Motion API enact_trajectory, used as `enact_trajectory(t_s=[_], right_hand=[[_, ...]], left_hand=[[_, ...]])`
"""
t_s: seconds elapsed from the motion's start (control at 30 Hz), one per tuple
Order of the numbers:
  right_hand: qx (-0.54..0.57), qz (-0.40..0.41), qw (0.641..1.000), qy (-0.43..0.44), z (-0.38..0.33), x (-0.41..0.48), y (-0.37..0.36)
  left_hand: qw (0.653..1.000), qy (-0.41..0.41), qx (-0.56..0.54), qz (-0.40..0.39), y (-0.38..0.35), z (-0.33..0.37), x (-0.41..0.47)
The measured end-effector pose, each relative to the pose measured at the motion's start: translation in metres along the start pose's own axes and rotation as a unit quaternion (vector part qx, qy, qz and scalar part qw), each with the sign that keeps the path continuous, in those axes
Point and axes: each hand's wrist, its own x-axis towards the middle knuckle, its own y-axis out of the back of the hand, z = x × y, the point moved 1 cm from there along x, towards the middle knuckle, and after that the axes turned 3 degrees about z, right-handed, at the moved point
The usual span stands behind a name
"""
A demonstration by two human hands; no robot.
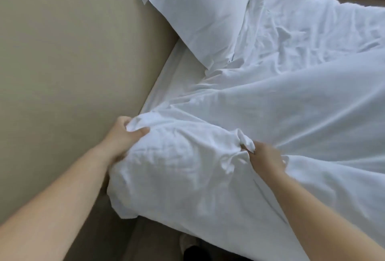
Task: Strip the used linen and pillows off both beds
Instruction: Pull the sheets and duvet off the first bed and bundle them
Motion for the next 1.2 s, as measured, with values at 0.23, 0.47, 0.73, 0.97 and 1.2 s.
enact_trajectory(t_s=[0.23,0.47,0.73,0.97,1.2], right_hand=[[0.028,0.259,0.964,0.045,0.065,-0.024,-0.045],[-0.132,0.214,0.923,0.290,0.106,-0.105,-0.095],[-0.206,0.317,0.896,0.234,0.099,-0.035,-0.070],[-0.282,0.270,0.863,0.320,0.112,-0.022,-0.096],[-0.177,0.272,0.906,0.271,0.097,0.025,-0.065]], left_hand=[[0.960,-0.192,0.108,0.175,-0.035,-0.051,-0.045],[0.685,-0.557,0.463,-0.076,-0.088,-0.122,-0.111],[0.729,-0.496,0.471,0.021,-0.141,-0.023,0.021],[0.791,-0.423,0.426,-0.114,-0.175,0.007,0.093],[0.702,-0.588,0.400,0.029,-0.157,-0.016,0.041]])
